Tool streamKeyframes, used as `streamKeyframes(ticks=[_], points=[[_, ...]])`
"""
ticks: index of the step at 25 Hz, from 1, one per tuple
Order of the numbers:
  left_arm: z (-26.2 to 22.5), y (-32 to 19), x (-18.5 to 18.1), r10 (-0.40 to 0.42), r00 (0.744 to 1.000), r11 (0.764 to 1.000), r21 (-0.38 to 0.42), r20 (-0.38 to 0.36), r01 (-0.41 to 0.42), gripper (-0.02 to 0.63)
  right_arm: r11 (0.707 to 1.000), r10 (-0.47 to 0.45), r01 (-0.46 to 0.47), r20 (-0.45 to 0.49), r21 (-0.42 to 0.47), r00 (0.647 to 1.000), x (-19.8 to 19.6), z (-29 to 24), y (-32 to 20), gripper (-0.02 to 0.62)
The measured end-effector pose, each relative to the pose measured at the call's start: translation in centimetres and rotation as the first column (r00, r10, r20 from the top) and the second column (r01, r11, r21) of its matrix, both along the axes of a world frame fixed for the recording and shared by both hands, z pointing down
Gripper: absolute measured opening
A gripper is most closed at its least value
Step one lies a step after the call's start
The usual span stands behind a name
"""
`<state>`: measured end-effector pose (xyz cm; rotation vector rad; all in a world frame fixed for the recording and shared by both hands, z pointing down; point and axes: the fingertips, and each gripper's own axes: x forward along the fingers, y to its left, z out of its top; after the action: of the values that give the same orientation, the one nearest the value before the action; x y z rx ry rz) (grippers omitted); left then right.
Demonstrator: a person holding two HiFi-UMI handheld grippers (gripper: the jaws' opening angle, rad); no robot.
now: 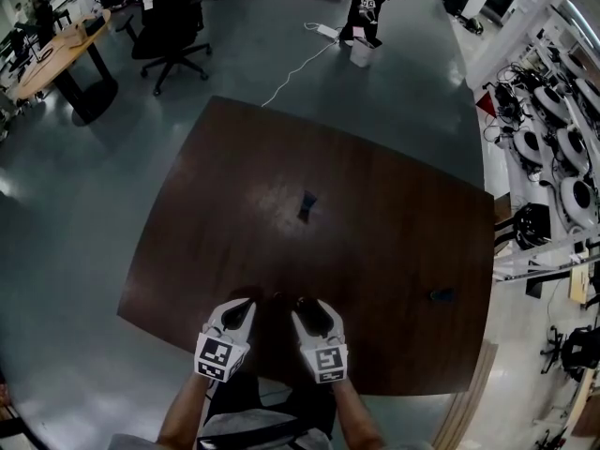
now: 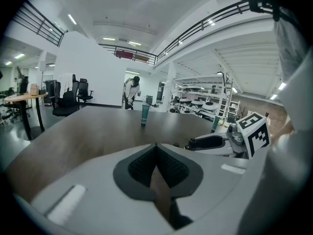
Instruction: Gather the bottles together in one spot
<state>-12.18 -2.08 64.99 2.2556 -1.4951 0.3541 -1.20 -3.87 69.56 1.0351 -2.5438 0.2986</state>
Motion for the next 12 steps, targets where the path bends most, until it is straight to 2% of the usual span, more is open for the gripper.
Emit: streamKeyframes(ticks=[8,12], points=[[-2.7,1.0,0.1,0.021,1.0,0.999,0.026,-0.005,-0.021,-0.002,0.997,0.074,-0.073,0.054,-0.018,0.996,1.7,-3.2,1.2,0.227],[-4.9,1.3,0.4,0.049,0.999,0.998,0.041,-0.013,-0.049,-0.002,0.992,0.128,-0.127,0.078,-0.024,0.989,2.5,-5.8,1.3,0.179]])
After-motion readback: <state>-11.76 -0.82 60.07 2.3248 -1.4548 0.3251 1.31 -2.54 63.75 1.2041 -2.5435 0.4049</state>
